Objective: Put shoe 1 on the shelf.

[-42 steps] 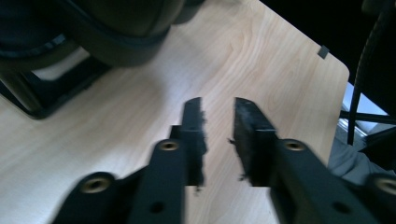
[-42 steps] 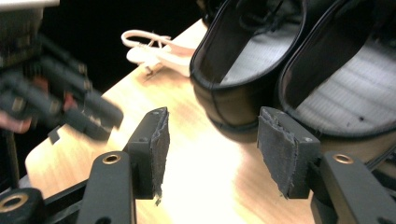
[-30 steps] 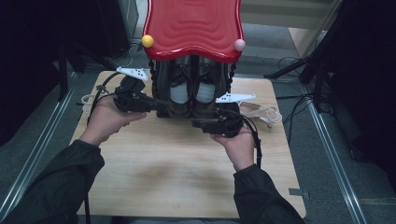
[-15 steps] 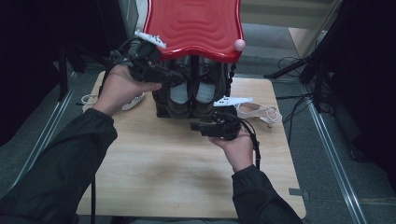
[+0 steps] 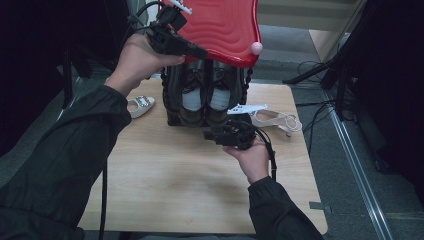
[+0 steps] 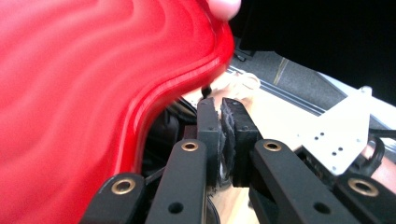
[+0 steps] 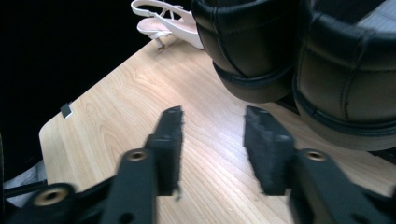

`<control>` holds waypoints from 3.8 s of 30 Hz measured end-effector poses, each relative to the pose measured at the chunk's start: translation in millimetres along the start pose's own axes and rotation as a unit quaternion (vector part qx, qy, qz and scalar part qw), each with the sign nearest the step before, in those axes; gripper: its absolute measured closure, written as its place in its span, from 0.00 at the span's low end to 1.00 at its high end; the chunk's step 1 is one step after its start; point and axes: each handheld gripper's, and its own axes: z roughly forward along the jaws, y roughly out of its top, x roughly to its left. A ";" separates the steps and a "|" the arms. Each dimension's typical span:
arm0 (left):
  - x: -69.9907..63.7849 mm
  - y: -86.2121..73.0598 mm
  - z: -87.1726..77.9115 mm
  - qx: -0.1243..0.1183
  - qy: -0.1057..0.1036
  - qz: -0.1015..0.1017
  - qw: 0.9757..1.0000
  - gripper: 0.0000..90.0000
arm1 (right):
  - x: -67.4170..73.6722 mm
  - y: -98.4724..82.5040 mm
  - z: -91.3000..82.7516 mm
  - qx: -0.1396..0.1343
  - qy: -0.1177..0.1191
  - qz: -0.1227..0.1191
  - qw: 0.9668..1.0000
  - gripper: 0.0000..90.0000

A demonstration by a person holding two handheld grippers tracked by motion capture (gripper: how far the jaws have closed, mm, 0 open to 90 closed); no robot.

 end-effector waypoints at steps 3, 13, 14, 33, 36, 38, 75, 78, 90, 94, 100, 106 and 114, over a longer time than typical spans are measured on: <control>7.2 11.5 4.4 0.006 0.009 0.001 1.000 0.97 | -3.0 -1.1 2.3 0.002 -0.003 0.002 1.000 0.76; 31.2 20.7 27.0 0.010 0.028 -0.009 1.000 0.99 | -14.3 5.0 4.2 -0.020 -0.001 0.022 1.000 0.99; 33.0 20.5 28.5 0.010 0.027 -0.007 1.000 0.99 | -15.6 5.2 4.8 -0.020 -0.005 0.021 1.000 1.00; 39.2 22.1 60.1 0.006 0.019 -0.026 0.999 1.00 | -30.0 12.1 3.2 -0.028 -0.028 0.027 0.999 1.00; 40.0 21.7 60.9 0.003 0.016 -0.029 0.999 1.00 | -30.4 12.5 3.6 -0.028 -0.025 0.032 0.999 1.00; 41.0 20.3 60.6 0.000 0.013 -0.026 1.000 1.00 | -28.9 13.5 3.2 -0.026 -0.036 0.019 0.999 1.00; 41.1 15.6 60.6 -0.017 0.016 -0.031 0.999 1.00 | -43.2 25.0 -0.1 -0.056 -0.062 0.046 0.995 1.00; 41.9 14.4 60.1 -0.021 0.016 -0.037 0.999 1.00 | -47.1 27.7 -1.5 -0.055 -0.061 0.051 0.995 1.00; 42.0 13.8 59.8 -0.023 0.017 -0.040 0.999 1.00 | -61.5 44.6 -5.3 -0.042 -0.084 0.057 0.994 1.00; 43.2 13.9 59.9 -0.024 0.013 -0.043 0.999 1.00 | -68.8 48.8 -6.6 -0.047 -0.091 0.069 0.992 1.00; 42.3 13.6 60.1 -0.025 0.017 -0.040 0.999 1.00 | -71.6 49.3 -4.2 -0.040 -0.101 0.074 0.991 1.00; 42.5 13.6 60.2 -0.025 0.016 -0.041 0.999 1.00 | -64.2 49.4 -2.3 -0.034 -0.100 0.061 0.993 1.00; 43.1 13.5 59.8 -0.025 0.014 -0.041 0.999 1.00 | -43.3 41.2 -1.4 -0.030 -0.076 0.038 0.996 1.00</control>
